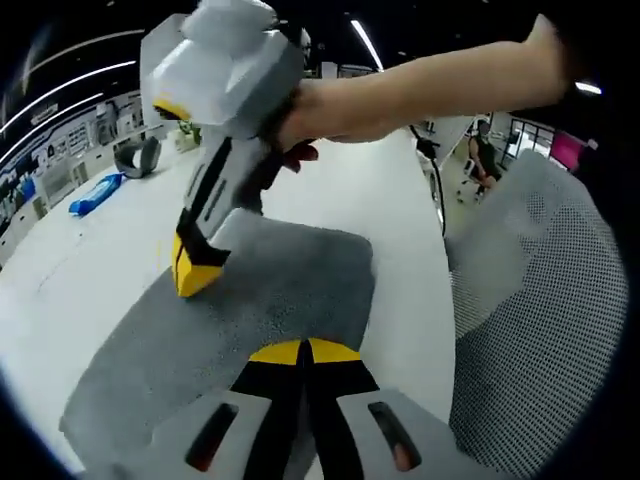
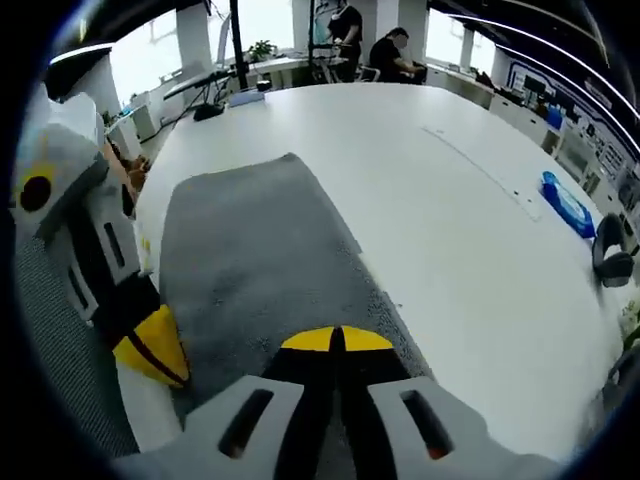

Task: Fold the towel on the table until its edges align and the towel forms a compact rectangular stack.

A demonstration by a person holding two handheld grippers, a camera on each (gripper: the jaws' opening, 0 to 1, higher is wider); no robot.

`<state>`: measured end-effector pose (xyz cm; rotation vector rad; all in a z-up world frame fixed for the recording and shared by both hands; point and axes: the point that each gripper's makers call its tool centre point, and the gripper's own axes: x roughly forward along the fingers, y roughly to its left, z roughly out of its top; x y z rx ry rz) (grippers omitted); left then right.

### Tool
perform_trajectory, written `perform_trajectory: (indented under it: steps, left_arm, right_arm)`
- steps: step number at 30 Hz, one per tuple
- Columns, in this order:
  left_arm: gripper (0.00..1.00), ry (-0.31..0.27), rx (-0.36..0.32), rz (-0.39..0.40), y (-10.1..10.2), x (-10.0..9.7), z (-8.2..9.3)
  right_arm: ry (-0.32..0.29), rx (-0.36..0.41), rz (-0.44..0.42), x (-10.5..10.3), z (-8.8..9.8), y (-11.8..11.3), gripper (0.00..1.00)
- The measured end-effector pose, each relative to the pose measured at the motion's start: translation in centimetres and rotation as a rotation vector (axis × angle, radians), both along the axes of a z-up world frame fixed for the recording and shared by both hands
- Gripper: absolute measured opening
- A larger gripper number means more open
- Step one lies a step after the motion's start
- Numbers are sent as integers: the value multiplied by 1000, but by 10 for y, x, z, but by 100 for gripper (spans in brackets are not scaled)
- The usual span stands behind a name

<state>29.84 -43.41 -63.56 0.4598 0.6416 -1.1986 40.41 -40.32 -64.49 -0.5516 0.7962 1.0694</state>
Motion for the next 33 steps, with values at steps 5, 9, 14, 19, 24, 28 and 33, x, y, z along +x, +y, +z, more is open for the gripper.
perform_trajectory:
  steps: [5, 9, 14, 19, 24, 28, 33]
  left_arm:
    - [1, -23, 47, -20, 3, -2, -10]
    - [1, -14, 52, -4, 7, -1, -12]
    - [1, -47, 91, -28, 16, -3, -13]
    - [1, -74, 125, -40, 28, -5, -13]
    - [1, -82, 154, -42, 41, -4, -13]
    - [1, -76, 168, -18, 56, 0, -14]
    - [1, -81, 177, 12, 66, 8, -14]
  right_arm:
    - [-19, -25, 21, -1, -5, -3, 0]
    - [-25, -26, 25, 0, -7, -7, 0]
    - [-30, -34, 12, 1, -7, -14, 0]
    - [-26, -35, -15, 2, -7, -22, 0]
    - [-25, -38, -28, -1, -8, -30, 0]
    - [-19, -34, -53, -5, -7, -39, 0]
    - [-16, -24, -92, -13, -8, -51, 0]
